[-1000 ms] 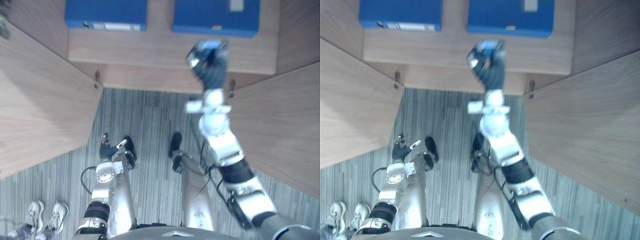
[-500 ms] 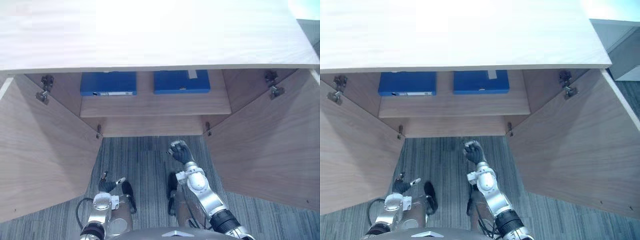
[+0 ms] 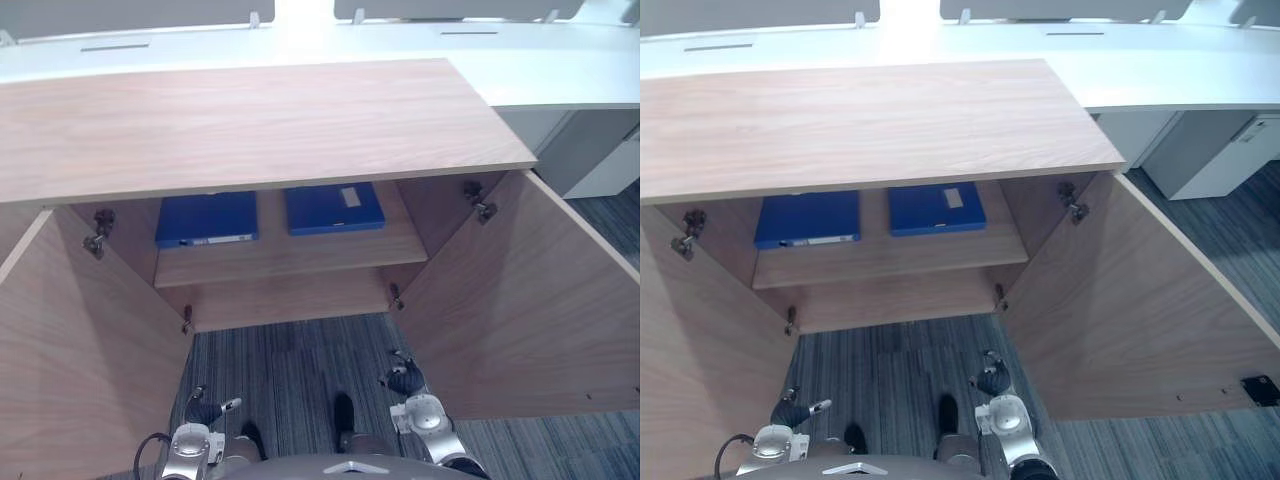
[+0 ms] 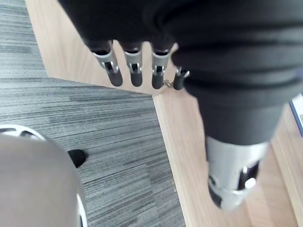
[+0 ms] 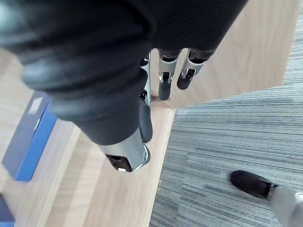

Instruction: Walk over to the cabinet, pick up the folder, carry it to the office cabinet, place the folder inside the office cabinet, then close the office cabinet door

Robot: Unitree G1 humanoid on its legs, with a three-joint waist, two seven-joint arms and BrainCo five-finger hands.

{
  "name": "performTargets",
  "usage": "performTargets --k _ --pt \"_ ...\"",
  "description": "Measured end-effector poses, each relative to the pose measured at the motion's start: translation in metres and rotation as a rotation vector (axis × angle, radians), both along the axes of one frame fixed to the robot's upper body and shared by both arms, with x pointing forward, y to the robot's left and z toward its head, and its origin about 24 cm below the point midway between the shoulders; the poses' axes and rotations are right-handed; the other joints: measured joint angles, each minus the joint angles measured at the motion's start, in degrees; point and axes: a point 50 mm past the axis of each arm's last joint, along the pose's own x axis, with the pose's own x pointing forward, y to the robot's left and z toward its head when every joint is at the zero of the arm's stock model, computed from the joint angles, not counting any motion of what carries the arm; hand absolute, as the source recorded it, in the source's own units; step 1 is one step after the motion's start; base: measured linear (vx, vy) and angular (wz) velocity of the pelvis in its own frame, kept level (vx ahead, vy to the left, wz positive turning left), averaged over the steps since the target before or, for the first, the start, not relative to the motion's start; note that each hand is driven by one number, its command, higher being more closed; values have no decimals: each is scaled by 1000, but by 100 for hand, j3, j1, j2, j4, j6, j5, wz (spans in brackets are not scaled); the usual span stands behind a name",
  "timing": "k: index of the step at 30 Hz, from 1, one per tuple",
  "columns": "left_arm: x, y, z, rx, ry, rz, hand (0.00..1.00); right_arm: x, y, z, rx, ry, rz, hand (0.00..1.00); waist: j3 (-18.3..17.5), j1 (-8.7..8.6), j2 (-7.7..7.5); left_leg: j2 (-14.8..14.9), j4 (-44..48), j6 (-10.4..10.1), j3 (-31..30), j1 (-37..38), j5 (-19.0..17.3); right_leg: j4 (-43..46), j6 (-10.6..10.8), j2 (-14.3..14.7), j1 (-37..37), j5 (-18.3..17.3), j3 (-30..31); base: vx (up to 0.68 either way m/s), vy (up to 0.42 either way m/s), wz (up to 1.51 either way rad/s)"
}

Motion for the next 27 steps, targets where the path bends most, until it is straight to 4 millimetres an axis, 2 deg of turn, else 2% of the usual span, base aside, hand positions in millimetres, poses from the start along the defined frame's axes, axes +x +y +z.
performTargets --k 5,9,12,18,21,27 --pt "-2 -1 -1 -11 16 -10 0 -18 -13 -8 11 57 -104 0 -76 -71 17 -45 -97 19 57 208 -29 -24 24 26 114 -5 92 2 -7 -12" --pt "-2 -1 -1 -9 21 -17 0 -21 -27 -1 52 -2 -247 0 -125 -168 39 -72 -167 14 278 368 -75 -8 73 47 111 64 336 9 2 -30" --pt "-6 -1 -2 -8 29 -19 0 -19 -47 20 56 -140 -371 0 -162 -282 97 -72 -165 15 530 534 -190 -6 88 74 129 60 542 -10 17 -38" --pt "-13 -1 -4 -10 42 -13 0 -33 -91 55 -4 -339 -633 0 -212 -464 131 -52 -164 10 869 739 -367 -3 23 123 159 12 831 -21 7 -32" --pt "-17 -2 -4 -16 40 1 0 -37 -119 81 -84 -474 -767 0 -257 -598 175 -31 -170 3 1020 822 -441 47 -56 150 140 -43 919 -25 -8 -21" --pt "-28 -1 -5 -20 58 22 0 -32 -166 123 -160 -681 -935 0 -348 -640 326 10 -166 -1 1266 905 -555 76 -125 214 102 -91 1060 -19 -8 -19"
